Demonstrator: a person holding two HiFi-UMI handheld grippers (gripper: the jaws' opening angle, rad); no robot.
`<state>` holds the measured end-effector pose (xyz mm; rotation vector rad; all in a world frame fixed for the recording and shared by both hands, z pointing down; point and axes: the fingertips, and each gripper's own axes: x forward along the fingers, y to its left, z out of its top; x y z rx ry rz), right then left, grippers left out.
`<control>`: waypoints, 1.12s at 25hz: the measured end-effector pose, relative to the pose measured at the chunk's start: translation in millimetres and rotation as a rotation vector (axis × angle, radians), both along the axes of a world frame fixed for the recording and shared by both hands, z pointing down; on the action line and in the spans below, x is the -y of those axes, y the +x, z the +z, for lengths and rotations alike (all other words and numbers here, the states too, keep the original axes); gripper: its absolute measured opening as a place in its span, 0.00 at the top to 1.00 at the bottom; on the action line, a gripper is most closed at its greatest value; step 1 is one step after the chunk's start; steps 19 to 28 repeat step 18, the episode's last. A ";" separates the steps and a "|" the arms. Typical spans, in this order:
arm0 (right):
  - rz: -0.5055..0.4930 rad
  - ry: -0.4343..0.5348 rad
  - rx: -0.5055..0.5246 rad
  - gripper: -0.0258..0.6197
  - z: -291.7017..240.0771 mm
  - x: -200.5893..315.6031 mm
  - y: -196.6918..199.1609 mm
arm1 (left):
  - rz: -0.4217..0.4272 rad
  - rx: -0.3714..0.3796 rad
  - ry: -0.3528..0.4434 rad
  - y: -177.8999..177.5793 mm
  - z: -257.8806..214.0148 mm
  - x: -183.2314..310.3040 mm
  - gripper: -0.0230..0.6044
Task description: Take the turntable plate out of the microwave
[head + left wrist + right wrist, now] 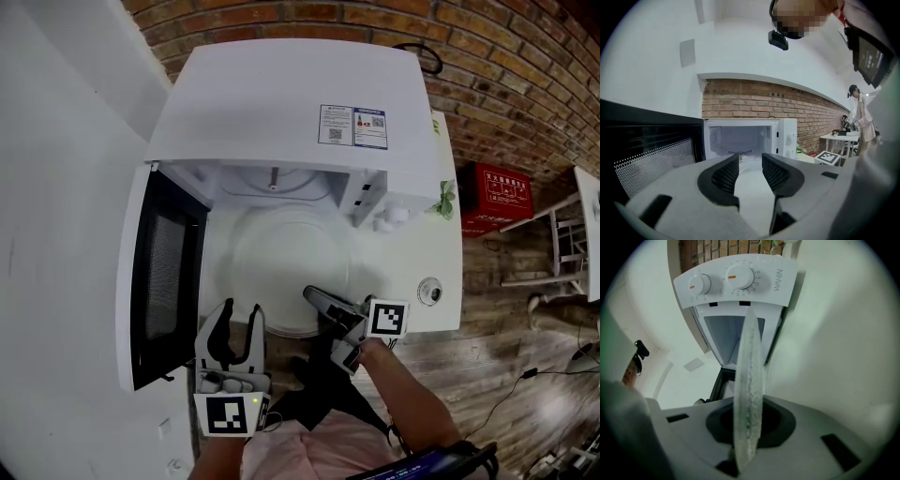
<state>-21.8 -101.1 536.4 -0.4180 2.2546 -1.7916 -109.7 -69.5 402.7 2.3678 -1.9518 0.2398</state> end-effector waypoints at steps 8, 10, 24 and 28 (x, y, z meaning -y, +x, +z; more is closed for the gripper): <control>0.012 -0.012 -0.004 0.91 2.1 -0.2 1.8 | -0.003 -0.003 0.004 -1.5 -0.9 -1.0 0.71; 0.009 -0.008 0.003 0.91 0.6 -0.5 1.0 | -0.004 -0.003 0.003 -1.4 -1.1 -1.4 0.71; 0.011 -0.012 0.010 0.91 -0.2 -0.1 1.5 | -0.004 -0.007 0.001 -0.9 -1.0 -0.6 0.71; 0.011 -0.012 0.010 0.91 -0.2 -0.1 1.5 | -0.004 -0.007 0.001 -0.9 -1.0 -0.6 0.71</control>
